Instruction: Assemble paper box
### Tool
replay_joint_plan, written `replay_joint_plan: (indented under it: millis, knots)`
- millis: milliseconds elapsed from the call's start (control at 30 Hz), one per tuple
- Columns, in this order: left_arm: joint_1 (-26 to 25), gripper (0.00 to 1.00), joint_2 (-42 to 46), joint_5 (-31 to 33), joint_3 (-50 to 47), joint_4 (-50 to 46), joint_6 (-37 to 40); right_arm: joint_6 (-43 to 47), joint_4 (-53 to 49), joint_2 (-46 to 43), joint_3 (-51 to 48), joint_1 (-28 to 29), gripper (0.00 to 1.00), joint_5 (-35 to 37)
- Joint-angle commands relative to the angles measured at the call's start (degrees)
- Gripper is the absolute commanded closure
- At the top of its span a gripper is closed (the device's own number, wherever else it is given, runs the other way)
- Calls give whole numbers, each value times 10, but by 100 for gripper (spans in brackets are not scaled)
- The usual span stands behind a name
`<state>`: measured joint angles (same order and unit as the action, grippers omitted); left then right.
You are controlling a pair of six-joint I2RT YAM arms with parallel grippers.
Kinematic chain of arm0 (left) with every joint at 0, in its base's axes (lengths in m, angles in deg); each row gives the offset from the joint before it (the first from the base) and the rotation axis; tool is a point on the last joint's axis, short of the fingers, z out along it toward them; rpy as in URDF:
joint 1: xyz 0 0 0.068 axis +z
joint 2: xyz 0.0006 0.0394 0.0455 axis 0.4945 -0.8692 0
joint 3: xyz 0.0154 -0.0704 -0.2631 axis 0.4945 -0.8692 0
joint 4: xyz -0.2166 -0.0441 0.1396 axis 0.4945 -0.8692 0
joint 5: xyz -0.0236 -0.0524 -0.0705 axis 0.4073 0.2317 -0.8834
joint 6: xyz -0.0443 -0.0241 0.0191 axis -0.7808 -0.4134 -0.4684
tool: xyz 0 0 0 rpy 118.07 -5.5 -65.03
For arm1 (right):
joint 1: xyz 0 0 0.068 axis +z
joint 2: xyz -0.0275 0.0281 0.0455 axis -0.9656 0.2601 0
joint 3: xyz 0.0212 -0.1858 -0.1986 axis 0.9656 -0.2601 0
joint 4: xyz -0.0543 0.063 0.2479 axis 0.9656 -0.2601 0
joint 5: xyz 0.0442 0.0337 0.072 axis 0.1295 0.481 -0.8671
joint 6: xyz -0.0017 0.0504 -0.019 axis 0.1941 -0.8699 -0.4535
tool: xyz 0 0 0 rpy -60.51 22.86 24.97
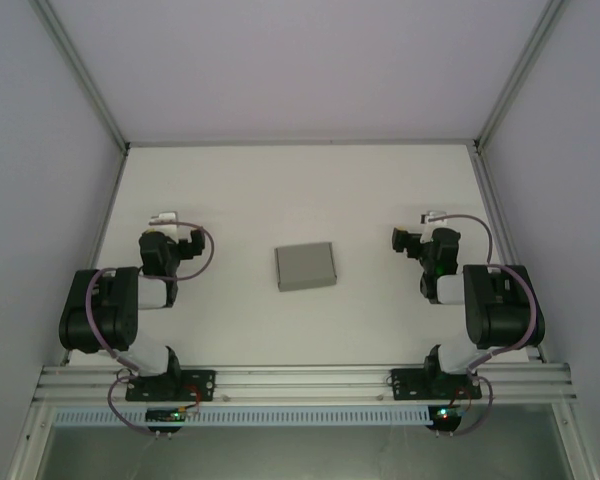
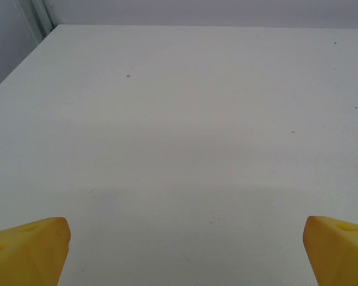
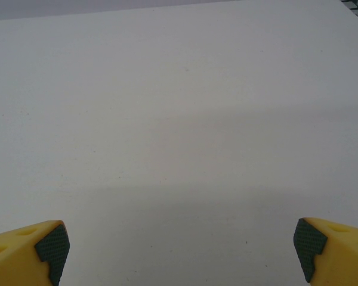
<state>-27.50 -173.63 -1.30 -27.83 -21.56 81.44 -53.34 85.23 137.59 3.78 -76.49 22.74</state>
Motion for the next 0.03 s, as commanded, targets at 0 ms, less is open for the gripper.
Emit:
replay_joint_plan:
  millis: [0]
  knots:
    - [-2, 0, 0, -4, 13, 1, 7, 3, 10, 1, 10, 3, 1, 13]
